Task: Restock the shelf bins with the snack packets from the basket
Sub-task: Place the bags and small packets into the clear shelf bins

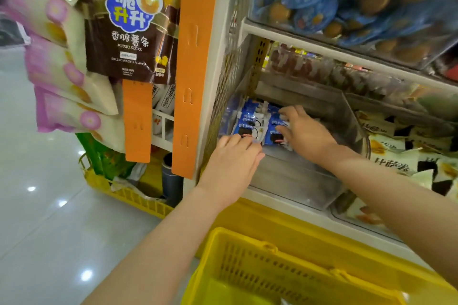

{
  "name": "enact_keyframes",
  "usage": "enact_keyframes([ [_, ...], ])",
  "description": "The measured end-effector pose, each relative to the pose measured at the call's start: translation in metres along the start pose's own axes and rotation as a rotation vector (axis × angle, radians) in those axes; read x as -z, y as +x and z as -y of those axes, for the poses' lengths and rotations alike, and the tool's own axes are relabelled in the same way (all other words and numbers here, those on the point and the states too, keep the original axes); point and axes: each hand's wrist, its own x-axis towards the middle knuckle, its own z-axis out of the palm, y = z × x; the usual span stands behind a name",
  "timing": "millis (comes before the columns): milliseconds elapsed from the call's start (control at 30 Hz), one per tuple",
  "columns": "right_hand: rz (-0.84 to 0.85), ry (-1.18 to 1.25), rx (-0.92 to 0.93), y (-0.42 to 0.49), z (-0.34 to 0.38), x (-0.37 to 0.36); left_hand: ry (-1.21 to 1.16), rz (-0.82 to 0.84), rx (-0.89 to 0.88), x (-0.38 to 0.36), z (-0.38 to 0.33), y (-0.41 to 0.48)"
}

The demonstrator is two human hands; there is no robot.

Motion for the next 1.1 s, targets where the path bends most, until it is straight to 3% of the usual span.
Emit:
enact_keyframes([
  [133, -0.034, 0.07, 0.021, -0.049, 0.001, 0.018, 0.02, -0.001, 0.056, 0.001, -0.013, -0.01],
  [267, 0.077, 0.089, 0.072, -0.109, -0.008, 0.023, 0.012, 0.015, 0.092, 0.003, -0.022, -0.024],
  [433, -0.235, -0.048, 0.222, -0.18, -0.024, -0.003, -0.048, -0.013, 0.205, -0.004, -0.049, -0.056],
  [533, -0.275, 0.001, 0.204, -0.215, -0.037, -0.029, -0.059, 0.005, 0.229, -0.028, -0.057, -0.086],
  [633, -0.127, 0.004, 0.15, -0.251, -0.049, -0.067, -0.099, 0.145, 0.371, -0.056, -0.054, -0.119],
  [700, 0.116, -0.023, 0.121, -0.271, -0.059, -0.095, -0.115, 0.265, 0.465, -0.073, -0.047, -0.143],
  [767, 0.383, -0.04, -0.022, -0.291, -0.075, -0.126, -0.148, 0.342, 0.557, -0.084, -0.037, -0.166],
  [833, 0.535, -0.049, -0.198, -0.308, -0.092, -0.149, -0.213, 0.372, 0.657, -0.091, -0.028, -0.185],
  [1000, 0.794, -0.033, -0.467, -0.333, -0.12, -0.189, -0.337, 0.421, 0.764, -0.102, -0.016, -0.207],
  [1100, 0.744, 0.053, -0.592, -0.335, -0.124, -0.207, -0.336, 0.361, 0.795, -0.107, -0.014, -0.207],
])
